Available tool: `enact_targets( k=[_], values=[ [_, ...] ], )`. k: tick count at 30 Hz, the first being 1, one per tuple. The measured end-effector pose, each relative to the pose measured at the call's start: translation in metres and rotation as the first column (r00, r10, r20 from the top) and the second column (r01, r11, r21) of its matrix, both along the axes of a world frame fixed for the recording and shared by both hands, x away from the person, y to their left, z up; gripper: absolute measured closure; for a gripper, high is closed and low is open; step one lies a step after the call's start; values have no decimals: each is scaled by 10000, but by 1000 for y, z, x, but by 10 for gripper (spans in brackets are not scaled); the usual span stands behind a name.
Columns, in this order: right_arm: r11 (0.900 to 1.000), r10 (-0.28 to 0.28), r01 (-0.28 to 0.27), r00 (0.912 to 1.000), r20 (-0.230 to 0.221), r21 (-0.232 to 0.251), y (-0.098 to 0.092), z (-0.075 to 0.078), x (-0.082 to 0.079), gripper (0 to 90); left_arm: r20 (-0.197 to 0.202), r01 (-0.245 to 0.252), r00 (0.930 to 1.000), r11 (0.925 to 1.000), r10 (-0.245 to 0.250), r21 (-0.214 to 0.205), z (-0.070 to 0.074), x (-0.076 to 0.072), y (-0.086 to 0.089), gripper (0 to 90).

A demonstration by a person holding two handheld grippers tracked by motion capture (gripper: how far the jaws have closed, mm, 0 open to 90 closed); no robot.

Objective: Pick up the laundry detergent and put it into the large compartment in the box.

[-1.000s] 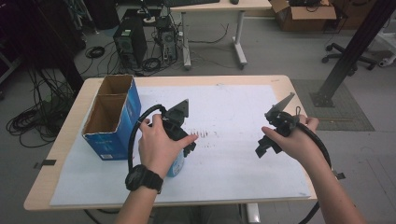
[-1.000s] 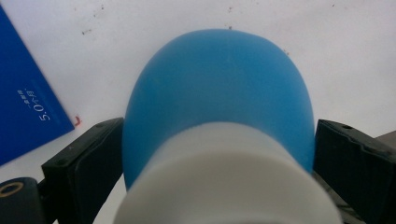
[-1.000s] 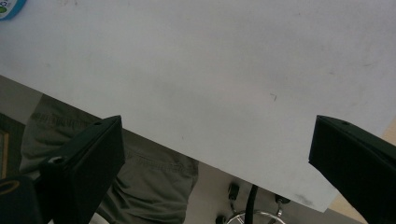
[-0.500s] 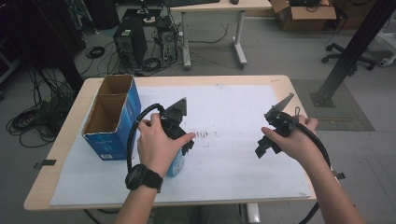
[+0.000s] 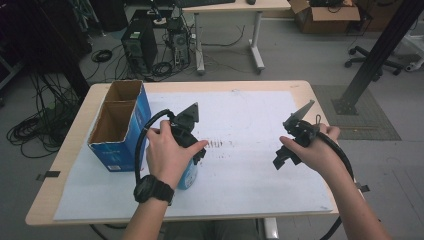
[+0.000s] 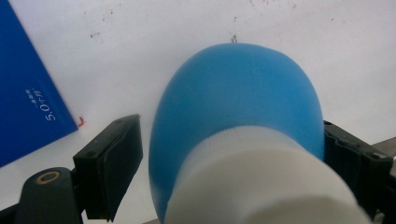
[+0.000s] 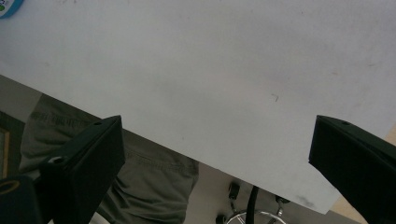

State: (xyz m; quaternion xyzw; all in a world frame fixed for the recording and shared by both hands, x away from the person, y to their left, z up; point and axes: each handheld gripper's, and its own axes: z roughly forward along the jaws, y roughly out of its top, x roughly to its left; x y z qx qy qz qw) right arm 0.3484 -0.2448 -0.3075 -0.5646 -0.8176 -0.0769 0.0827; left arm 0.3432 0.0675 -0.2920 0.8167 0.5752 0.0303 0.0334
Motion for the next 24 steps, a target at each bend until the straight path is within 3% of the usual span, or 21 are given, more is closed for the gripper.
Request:
enact_targets(
  k=[24],
  values=[
    [10000, 4, -4, 10000, -52, 2, 0, -1, -1, 39, -83, 30, 10000, 9999, -28, 151, 5, 0, 1, 261]
  ],
)
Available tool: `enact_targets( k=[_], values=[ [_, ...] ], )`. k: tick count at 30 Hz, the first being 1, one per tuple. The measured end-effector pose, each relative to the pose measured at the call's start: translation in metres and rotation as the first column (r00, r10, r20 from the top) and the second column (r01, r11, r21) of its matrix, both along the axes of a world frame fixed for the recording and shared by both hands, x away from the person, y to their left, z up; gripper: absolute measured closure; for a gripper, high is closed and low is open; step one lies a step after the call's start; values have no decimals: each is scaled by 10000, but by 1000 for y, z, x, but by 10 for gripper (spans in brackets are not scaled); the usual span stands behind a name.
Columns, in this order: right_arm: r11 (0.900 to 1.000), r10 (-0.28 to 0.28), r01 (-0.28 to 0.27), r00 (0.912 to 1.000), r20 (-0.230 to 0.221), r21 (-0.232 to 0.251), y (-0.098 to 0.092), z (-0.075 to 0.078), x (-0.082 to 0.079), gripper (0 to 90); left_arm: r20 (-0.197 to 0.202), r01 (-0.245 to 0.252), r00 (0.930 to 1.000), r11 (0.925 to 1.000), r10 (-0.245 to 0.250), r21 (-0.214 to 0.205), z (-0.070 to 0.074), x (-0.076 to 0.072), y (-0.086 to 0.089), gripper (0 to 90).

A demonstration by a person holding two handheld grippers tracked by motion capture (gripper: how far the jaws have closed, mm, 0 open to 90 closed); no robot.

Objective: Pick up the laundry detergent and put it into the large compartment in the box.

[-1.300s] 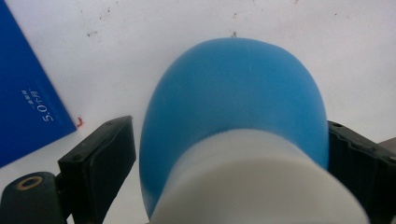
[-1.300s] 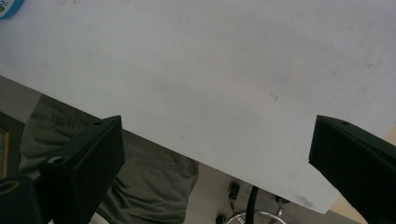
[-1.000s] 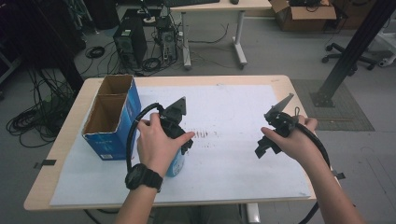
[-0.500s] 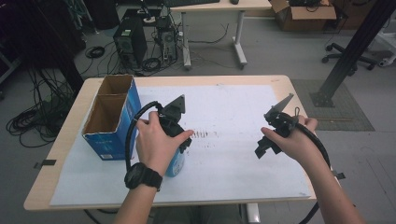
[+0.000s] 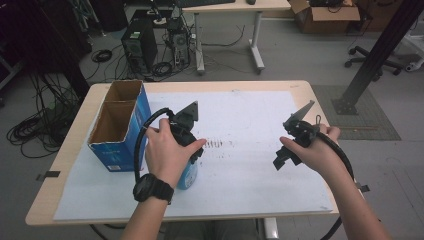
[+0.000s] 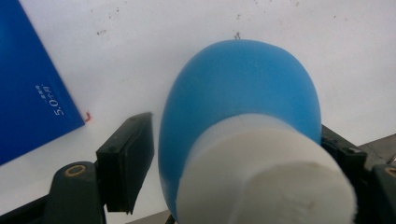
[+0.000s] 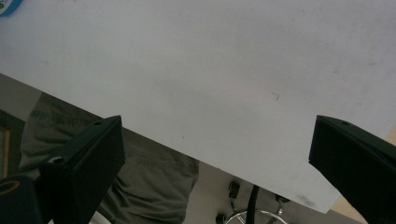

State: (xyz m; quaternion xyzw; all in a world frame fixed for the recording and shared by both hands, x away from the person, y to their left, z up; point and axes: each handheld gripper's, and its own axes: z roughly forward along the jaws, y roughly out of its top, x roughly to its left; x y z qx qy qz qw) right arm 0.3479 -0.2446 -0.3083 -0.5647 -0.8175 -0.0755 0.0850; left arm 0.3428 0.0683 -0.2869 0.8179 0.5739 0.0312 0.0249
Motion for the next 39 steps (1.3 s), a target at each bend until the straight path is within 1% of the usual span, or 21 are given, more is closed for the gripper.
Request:
enact_targets(
  k=[7, 11, 17, 32, 36, 37, 38, 39],
  values=[
    [10000, 75, -75, 10000, 6, -16, 2, -1, 1, 39, -45, 4, 10000, 10000, -4, -25, 1, 0, 1, 293],
    [10000, 65, -65, 10000, -7, -18, 2, -1, 1, 39, -80, 54, 10000, 10000, -54, -42, 1, 0, 0, 332],
    [10000, 42, -42, 10000, -5, -7, 1, -1, 1, 39, -151, 94, 9998, 10000, -94, -30, 2, 0, -2, 361],
    [10000, 26, -26, 10000, -39, 18, 1, 0, 0, 39, -213, 71, 9997, 10000, -71, 13, 3, 0, -2, 368],
    [10000, 44, -44, 10000, -20, 23, 0, 1, 1, 39, -381, 86, 9992, 9999, -83, 83, 7, 0, -1, 369],
    [10000, 25, -25, 10000, -5, 32, 0, 2, 1, 38, -381, 108, 9992, 9999, -104, 102, 9, 0, -1, 369],
    [10000, 19, -18, 10000, -14, 47, -1, 3, 1, 39, -394, 143, 9991, 9998, -139, 110, 15, 0, 0, 369],
    [10000, 19, -18, 10000, -14, 47, -1, 3, 1, 39, -394, 143, 9991, 9998, -139, 110, 15, 0, 0, 369]
  ],
)
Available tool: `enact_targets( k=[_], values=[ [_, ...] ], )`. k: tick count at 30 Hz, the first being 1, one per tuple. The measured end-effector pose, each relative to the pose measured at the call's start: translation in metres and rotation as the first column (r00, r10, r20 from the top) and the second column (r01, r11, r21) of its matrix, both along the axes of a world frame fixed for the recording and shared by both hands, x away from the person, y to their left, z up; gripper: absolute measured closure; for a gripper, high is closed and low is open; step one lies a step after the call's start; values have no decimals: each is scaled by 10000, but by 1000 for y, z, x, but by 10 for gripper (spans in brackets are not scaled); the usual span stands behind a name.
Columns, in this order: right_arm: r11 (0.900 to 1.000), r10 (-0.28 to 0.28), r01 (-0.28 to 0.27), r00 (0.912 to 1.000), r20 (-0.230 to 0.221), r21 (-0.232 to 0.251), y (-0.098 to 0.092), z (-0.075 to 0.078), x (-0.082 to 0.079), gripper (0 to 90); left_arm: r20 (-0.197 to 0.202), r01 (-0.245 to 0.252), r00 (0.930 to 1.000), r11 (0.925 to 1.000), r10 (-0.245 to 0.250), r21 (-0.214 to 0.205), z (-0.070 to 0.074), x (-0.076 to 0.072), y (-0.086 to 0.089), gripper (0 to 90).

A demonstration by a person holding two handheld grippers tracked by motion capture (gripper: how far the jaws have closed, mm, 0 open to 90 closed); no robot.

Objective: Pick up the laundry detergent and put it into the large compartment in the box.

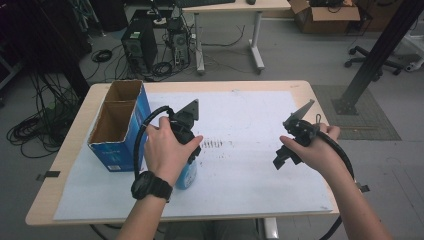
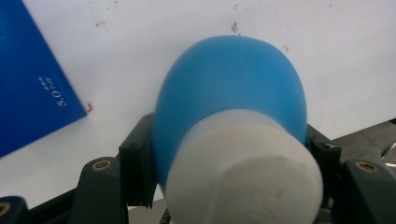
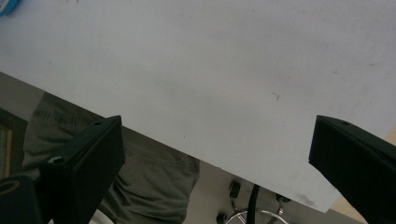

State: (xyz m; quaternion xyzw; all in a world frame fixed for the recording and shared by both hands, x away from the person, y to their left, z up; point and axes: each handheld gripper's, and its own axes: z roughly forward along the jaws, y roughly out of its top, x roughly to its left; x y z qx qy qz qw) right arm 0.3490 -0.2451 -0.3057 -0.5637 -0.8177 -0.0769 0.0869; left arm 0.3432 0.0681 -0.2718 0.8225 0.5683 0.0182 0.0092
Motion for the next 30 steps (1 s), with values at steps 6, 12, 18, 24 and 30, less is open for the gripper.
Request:
enact_targets(
  k=[6, 12, 18, 24, 30],
  values=[
    [10000, -22, 22, 10000, 13, 36, -1, 2, 1, 39, -11, 98, 10000, 9999, -98, -68, 24, 1, 5, 370],
    [10000, -19, 19, 10000, -11, 54, 0, 4, 3, 39, 121, 175, 9998, 9998, -174, -3, 54, 3, 8, 371],
    [10000, 63, -63, 10000, -8, 45, 3, 6, 5, 39, 150, 306, 9994, 9995, -305, -96, 84, 6, 13, 371],
    [10000, 55, -54, 9999, -102, 60, 5, 7, 9, 39, 178, 284, 9994, 9996, -283, -40, 111, 12, 18, 372],
    [10000, 7, -6, 9999, -136, 74, 4, 8, 12, 39, 215, 130, 9997, 9999, -128, -83, 136, 20, 30, 372]
  ],
)
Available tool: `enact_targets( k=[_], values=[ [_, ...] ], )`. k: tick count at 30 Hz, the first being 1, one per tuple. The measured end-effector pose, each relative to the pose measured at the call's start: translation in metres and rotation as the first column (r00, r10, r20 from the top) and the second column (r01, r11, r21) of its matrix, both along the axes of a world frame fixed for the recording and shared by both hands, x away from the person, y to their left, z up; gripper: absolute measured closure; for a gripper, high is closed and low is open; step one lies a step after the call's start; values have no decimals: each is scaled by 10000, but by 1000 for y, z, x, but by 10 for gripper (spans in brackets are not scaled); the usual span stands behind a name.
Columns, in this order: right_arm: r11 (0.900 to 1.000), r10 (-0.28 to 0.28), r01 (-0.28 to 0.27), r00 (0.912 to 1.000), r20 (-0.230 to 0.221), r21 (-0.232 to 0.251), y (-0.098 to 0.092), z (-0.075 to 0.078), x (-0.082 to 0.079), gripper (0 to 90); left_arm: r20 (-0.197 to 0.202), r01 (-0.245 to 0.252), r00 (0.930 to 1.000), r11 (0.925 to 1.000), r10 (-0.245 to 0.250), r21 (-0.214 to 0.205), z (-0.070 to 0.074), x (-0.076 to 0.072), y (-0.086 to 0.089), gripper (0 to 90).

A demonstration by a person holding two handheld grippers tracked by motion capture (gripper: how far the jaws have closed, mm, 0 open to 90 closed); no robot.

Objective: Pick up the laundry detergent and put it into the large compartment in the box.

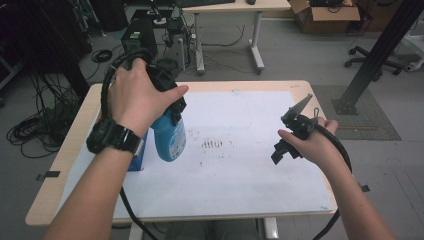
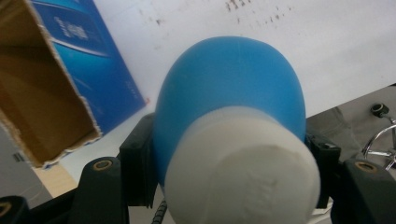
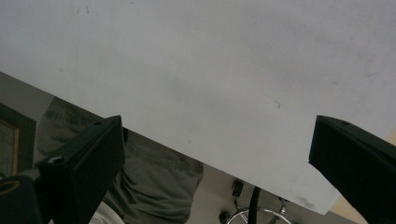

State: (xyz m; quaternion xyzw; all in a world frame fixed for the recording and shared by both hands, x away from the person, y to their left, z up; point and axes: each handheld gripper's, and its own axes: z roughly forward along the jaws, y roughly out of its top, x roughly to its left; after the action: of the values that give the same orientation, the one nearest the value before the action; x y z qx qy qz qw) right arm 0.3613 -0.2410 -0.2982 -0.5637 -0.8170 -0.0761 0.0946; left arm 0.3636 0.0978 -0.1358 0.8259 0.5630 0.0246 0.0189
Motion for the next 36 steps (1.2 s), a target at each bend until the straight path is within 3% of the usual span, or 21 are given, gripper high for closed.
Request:
enact_targets(
  k=[20, 25, 36],
  values=[
    [9996, -270, 270, 9996, -61, 123, -6, 4, 11, 38, 229, -1008, 9947, 9949, 1005, 104, 56, 28, 49, 373],
    [9994, -303, 304, 9995, -58, 160, -8, 3, 14, 39, 289, -1349, 9905, 9908, 1344, 146, 66, 35, 64, 374],
    [9992, -341, 344, 9993, -154, 216, -10, 0, 19, 39, 309, -2286, 9732, 9733, 2279, 192, 79, 46, 100, 374]
  ],
)
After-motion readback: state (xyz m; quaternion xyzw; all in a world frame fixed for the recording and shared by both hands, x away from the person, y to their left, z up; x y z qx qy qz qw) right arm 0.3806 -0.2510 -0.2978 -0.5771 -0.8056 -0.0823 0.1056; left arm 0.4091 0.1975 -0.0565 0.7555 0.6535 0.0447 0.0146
